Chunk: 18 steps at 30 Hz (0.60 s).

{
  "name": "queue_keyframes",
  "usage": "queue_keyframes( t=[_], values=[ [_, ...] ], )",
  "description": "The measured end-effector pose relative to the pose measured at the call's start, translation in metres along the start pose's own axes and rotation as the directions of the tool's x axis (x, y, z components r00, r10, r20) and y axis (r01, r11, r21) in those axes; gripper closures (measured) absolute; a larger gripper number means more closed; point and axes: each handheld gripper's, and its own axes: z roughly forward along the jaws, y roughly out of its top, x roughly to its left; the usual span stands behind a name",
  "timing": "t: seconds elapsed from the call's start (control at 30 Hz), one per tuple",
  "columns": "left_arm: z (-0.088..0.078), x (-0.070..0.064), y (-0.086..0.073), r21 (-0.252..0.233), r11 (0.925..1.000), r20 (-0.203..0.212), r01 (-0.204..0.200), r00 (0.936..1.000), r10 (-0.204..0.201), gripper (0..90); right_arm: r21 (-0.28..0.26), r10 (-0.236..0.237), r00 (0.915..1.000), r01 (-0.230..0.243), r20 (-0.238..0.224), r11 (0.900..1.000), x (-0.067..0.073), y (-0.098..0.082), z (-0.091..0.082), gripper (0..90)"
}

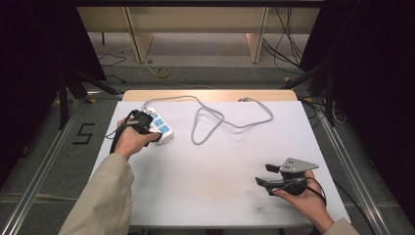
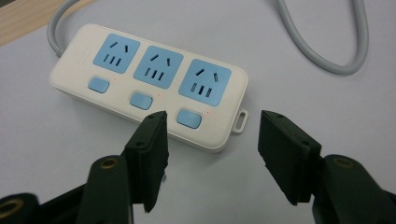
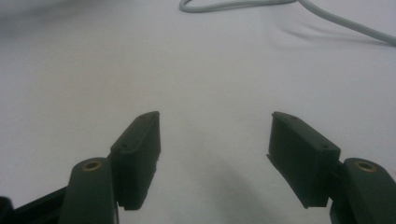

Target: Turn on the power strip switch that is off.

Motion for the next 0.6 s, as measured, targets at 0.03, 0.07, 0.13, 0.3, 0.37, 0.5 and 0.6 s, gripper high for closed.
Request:
queue_keyframes(
  t=[0.03, 0.07, 0.13, 0.3, 0.37, 0.5, 0.6],
  values=[
    [-0.001, -0.001, -0.001, -0.002, 1.0000, 0.003, -0.003, 1.0000, 0.003, 39.9, 0.000, 0.000, 1.0000, 0.000, 0.000, 1.000, 0.000, 0.000, 0.000, 35.0],
    [-0.003, -0.002, -0.002, -0.010, 0.9999, 0.004, -0.008, 1.0000, 0.008, 39.4, 0.000, -0.001, 1.0000, 0.001, 0.000, 1.000, 0.000, 0.000, 0.000, 35.0],
    [-0.005, -0.005, -0.005, -0.020, 0.9997, 0.008, -0.013, 0.9999, 0.013, 37.6, 0.000, 0.000, 1.0000, 0.000, 0.001, 1.000, 0.000, 0.000, 0.000, 35.0],
    [-0.010, -0.010, -0.012, -0.039, 0.9992, 0.028, -0.012, 0.9995, 0.013, 33.1, 0.001, -0.001, 1.0000, 0.001, 0.000, 1.000, 0.000, 0.000, 0.000, 35.0],
    [-0.012, -0.011, -0.015, -0.050, 0.9987, 0.034, -0.003, 0.9994, 0.004, 32.6, 0.001, 0.000, 1.0000, 0.000, -0.001, 1.000, 0.000, 0.000, 0.000, 35.0],
    [-0.015, -0.015, -0.022, -0.061, 0.9981, 0.034, -0.009, 0.9993, 0.011, 31.1, -0.002, 0.001, 1.0000, -0.001, 0.000, 1.000, 0.000, 0.000, 0.000, 35.0],
    [-0.016, -0.018, -0.028, -0.068, 0.9976, 0.035, -0.013, 0.9993, 0.016, 30.1, 0.000, 0.000, 1.0000, 0.000, -0.001, 1.000, 0.000, 0.000, 0.000, 35.0]
  ],
)
